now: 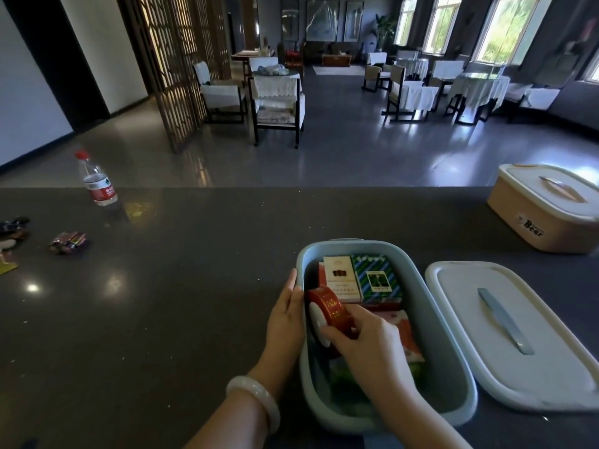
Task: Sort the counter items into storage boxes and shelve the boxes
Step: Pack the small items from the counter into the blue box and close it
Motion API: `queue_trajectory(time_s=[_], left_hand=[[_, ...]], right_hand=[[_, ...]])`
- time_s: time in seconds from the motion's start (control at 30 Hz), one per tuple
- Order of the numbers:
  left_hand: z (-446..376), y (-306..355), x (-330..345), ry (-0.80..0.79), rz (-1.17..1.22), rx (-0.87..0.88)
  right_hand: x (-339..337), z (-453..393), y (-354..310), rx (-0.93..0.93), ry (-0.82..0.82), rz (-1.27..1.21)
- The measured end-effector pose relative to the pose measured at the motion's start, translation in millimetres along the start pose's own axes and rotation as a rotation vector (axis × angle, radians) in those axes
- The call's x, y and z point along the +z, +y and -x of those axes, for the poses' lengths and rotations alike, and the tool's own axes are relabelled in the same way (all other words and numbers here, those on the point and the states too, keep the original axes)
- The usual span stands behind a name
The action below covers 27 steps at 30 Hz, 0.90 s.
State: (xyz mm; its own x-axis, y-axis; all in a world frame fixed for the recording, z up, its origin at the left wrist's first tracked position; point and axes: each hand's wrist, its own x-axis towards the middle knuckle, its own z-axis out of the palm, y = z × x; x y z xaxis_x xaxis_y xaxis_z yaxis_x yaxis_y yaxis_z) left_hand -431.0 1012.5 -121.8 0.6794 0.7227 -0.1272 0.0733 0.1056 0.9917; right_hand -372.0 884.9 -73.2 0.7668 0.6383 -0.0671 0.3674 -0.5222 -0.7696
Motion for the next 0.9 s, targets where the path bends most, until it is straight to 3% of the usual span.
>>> queue_trajectory(time_s=[0.2,0.43,0.9], left_hand=[[-1.0,0.6,0.7,0.025,-0.066,0.012],[-4.3,-5.9,1.5,0.039,-0.107,0.066],[-1.7,-2.2,1.8,0.028,0.011,0.030]], right_hand=[[14.4,2.6,-4.1,0.033,0.028,-0.016],[21.5,-11.8,5.7,0.053,-0.126,-0.097],[27.9,-28.3,18.7,0.060,-0.200,0.082]])
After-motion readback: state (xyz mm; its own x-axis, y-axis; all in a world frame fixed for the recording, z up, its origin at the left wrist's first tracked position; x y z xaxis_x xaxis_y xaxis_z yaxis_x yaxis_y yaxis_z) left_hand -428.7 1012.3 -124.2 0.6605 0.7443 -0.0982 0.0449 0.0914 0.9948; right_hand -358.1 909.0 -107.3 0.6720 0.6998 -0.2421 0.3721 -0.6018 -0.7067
